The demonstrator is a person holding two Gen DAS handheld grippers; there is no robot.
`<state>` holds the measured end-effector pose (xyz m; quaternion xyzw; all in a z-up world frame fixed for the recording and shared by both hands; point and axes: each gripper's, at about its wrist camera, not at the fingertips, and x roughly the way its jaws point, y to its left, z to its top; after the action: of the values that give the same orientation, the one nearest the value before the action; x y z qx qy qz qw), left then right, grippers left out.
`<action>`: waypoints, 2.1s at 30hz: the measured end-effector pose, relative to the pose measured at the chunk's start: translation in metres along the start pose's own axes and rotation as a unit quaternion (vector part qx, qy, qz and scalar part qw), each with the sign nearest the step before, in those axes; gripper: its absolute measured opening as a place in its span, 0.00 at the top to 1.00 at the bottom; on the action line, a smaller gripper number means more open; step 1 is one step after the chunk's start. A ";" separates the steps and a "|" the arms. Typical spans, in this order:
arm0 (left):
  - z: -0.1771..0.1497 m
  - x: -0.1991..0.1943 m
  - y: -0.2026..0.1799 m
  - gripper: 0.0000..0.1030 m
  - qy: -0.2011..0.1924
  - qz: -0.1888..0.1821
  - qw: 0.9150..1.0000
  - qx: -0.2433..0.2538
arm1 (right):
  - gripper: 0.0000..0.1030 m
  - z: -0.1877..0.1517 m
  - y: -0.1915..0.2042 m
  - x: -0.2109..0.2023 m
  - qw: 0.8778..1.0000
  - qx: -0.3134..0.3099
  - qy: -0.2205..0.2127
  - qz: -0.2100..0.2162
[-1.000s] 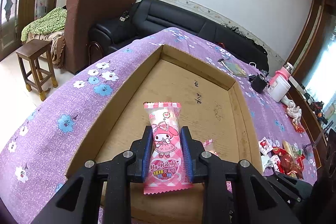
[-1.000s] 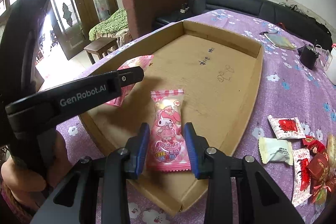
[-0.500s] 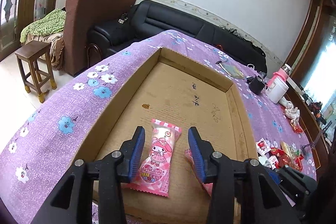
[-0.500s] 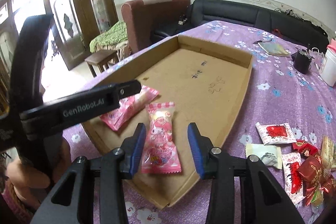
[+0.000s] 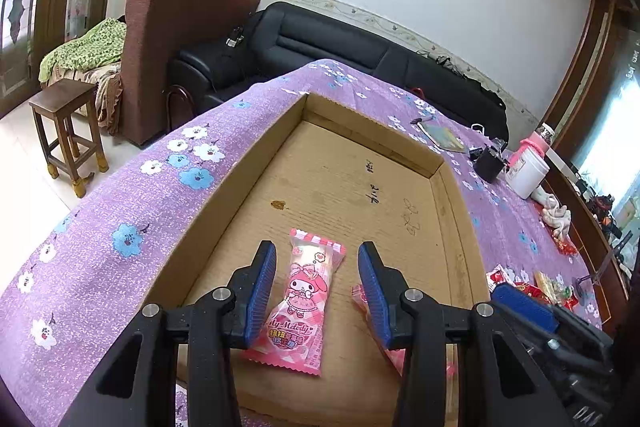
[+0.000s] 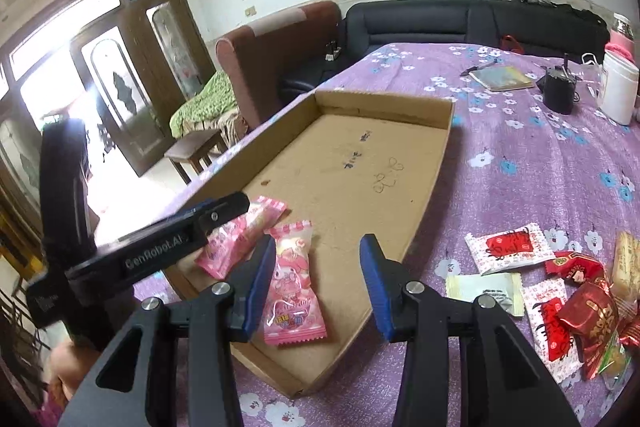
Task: Organize snacks
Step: 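Release both pink bars into the cardboard tray with both grippers, then grasp the dark red square packet with the right gripper while the left grasps the white-red packet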
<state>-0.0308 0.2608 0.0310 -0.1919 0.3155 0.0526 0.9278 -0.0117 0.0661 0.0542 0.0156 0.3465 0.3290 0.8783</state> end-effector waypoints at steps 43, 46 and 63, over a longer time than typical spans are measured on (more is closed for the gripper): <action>-0.073 0.029 -0.229 0.57 0.194 -0.174 0.951 0.169 | 0.59 -0.044 -0.257 -0.102 0.973 0.175 0.121 -0.092; -0.071 0.029 -0.221 0.57 0.187 -0.179 0.952 0.162 | 0.59 -0.043 -0.247 -0.102 0.977 0.147 0.126 -0.088; -0.065 0.037 -0.208 0.56 0.186 -0.186 0.955 0.141 | 0.61 -0.056 -0.198 -0.088 0.977 -0.026 0.153 -0.146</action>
<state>0.0077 0.0427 0.0282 -0.1209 0.4451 -0.2024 0.8639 0.0173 -0.1520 0.0138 -0.1085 0.4662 0.2048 0.8538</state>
